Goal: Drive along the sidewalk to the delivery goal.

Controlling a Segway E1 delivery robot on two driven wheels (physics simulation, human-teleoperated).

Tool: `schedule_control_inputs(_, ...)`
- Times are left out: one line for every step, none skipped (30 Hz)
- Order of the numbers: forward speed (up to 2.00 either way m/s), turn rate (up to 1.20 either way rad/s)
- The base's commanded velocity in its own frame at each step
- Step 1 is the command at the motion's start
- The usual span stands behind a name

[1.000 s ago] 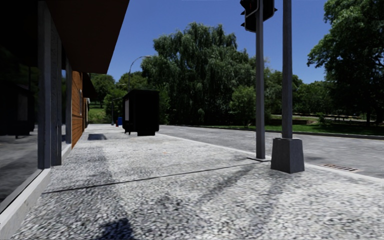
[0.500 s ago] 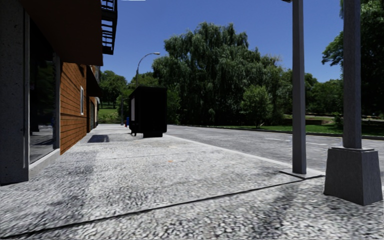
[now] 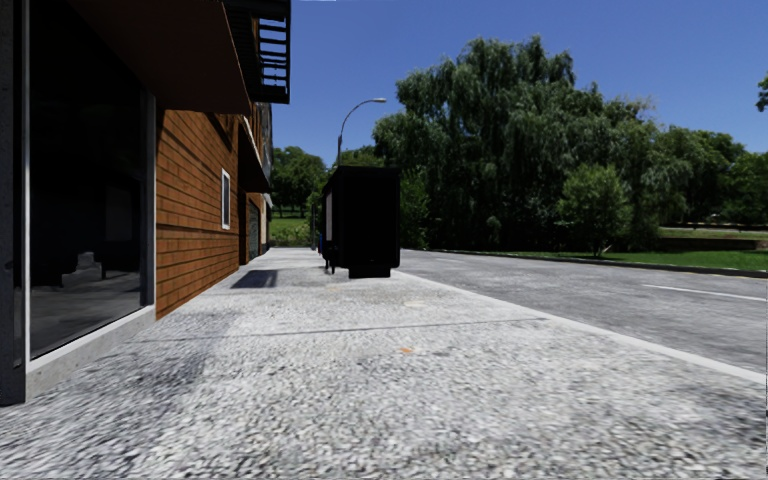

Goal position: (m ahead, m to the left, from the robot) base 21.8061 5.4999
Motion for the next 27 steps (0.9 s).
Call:
schedule_control_inputs(2.00,0.58)
schedule_control_inputs(2.00,0.58)
schedule_control_inputs(2.00,0.58)
schedule_control_inputs(2.00,0.58)
schedule_control_inputs(2.00,0.58)
schedule_control_inputs(2.00,0.58)
schedule_control_inputs(2.00,0.58)
schedule_control_inputs(2.00,0.53)
schedule_control_inputs(2.00,0.51)
schedule_control_inputs(2.00,0.51)
schedule_control_inputs(2.00,0.50)
schedule_control_inputs(2.00,0.32)
schedule_control_inputs(2.00,0.00)
schedule_control_inputs(2.00,0.00)
schedule_control_inputs(2.00,0.00)
schedule_control_inputs(2.00,0.00)
schedule_control_inputs(2.00,0.00)
schedule_control_inputs(2.00,0.00)
schedule_control_inputs(2.00,0.00)
schedule_control_inputs(2.00,0.00)
schedule_control_inputs(2.00,0.00)
schedule_control_inputs(2.00,0.00)
schedule_control_inputs(2.00,0.00)
schedule_control_inputs(2.00,0.00)
schedule_control_inputs(2.00,0.00)
schedule_control_inputs(2.00,0.00)
schedule_control_inputs(2.00,0.00)
